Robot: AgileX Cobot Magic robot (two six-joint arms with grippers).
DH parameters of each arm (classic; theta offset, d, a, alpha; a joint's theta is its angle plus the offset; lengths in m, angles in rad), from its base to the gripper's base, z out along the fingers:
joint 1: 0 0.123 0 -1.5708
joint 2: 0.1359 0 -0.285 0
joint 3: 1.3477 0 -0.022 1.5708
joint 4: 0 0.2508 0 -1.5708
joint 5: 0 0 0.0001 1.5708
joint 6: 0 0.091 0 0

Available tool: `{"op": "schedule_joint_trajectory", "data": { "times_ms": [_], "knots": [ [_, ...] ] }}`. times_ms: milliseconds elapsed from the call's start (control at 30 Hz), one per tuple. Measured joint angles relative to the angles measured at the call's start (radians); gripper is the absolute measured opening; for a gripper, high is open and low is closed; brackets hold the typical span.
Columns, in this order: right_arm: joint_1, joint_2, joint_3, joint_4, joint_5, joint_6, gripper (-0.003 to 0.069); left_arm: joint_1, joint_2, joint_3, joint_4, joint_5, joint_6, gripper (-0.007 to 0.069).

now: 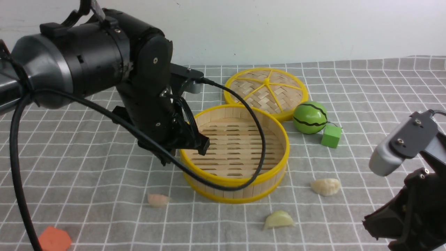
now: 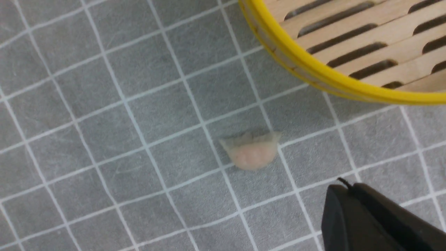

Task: Put the dumplings into the steamer on the table with the grey tablecloth.
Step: 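Reach for and grasp a dumpling on the table with the left gripper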

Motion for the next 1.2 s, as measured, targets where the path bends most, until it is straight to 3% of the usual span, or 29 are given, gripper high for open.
{"op": "schedule_joint_trajectory", "data": {
  "times_ms": [133,233,400,533,700,800,1000,1067,1200],
  "knots": [
    [0.000,0.000,0.000,0.000,0.000,0.000,0.0023,0.045,0.009,0.066,-0.052,0.001,0.048,-0.0012],
    [0.000,0.000,0.000,0.000,0.000,0.000,0.0027,0.099,0.037,0.126,-0.092,-0.039,0.150,0.0039],
    [0.000,0.000,0.000,0.000,0.000,0.000,0.0034,0.126,0.070,0.159,-0.118,-0.159,0.420,0.0258],
    [0.000,0.000,0.000,0.000,0.000,0.000,0.0039,0.125,0.111,0.159,-0.156,-0.232,0.559,0.0445],
    [0.000,0.000,0.000,0.000,0.000,0.000,0.0041,0.125,0.184,0.159,-0.160,-0.242,0.599,0.0531],
    [0.000,0.000,0.000,0.000,0.000,0.000,0.0041,0.125,0.215,0.159,-0.158,-0.242,0.598,0.0524],
    [0.000,0.000,0.000,0.000,0.000,0.000,0.0047,0.126,0.225,0.159,-0.135,-0.250,0.533,0.0353],
    [0.000,0.000,0.000,0.000,0.000,0.000,0.0050,0.126,0.220,0.158,-0.121,-0.256,0.480,0.0230],
    [0.000,0.000,0.000,0.000,0.000,0.000,0.0053,0.125,0.217,0.152,-0.095,-0.257,0.413,0.0195]
  ]
}}
